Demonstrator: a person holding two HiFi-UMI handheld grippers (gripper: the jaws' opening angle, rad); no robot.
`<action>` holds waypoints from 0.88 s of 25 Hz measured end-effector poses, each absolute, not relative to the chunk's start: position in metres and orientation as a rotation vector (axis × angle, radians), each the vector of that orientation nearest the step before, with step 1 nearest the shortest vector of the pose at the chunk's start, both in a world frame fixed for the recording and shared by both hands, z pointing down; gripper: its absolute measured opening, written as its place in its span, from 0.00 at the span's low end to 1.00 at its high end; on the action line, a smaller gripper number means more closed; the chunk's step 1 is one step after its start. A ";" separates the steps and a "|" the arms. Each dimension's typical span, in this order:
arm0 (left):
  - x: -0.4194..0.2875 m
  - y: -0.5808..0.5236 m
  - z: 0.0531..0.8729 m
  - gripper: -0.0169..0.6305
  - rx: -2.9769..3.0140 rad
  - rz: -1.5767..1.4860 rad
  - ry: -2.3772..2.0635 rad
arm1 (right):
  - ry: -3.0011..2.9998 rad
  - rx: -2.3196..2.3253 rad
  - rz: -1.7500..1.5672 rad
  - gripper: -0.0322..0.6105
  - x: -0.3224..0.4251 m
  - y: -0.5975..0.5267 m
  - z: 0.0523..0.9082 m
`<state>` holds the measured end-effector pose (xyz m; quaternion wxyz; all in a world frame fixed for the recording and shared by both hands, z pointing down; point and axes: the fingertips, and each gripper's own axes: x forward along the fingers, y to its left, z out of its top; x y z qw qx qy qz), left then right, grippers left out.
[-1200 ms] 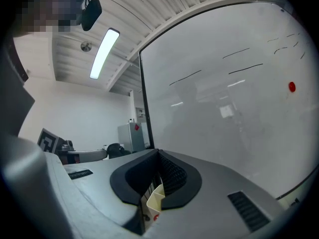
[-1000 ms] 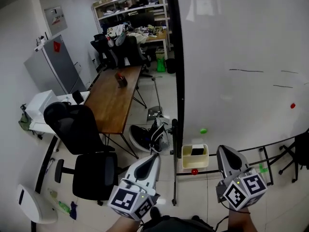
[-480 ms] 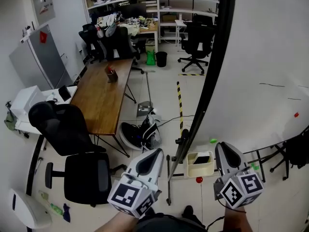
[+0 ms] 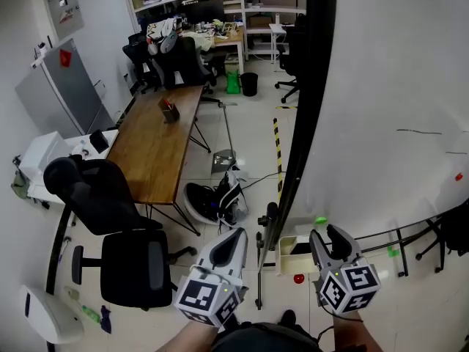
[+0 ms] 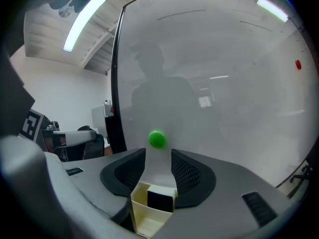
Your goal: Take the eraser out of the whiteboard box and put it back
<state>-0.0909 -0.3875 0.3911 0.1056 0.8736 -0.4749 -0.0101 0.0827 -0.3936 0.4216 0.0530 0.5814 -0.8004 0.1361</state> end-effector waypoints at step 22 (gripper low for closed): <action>-0.079 -0.422 0.489 0.07 2.521 0.141 -1.275 | -2.190 1.737 0.509 0.45 0.065 -0.424 0.524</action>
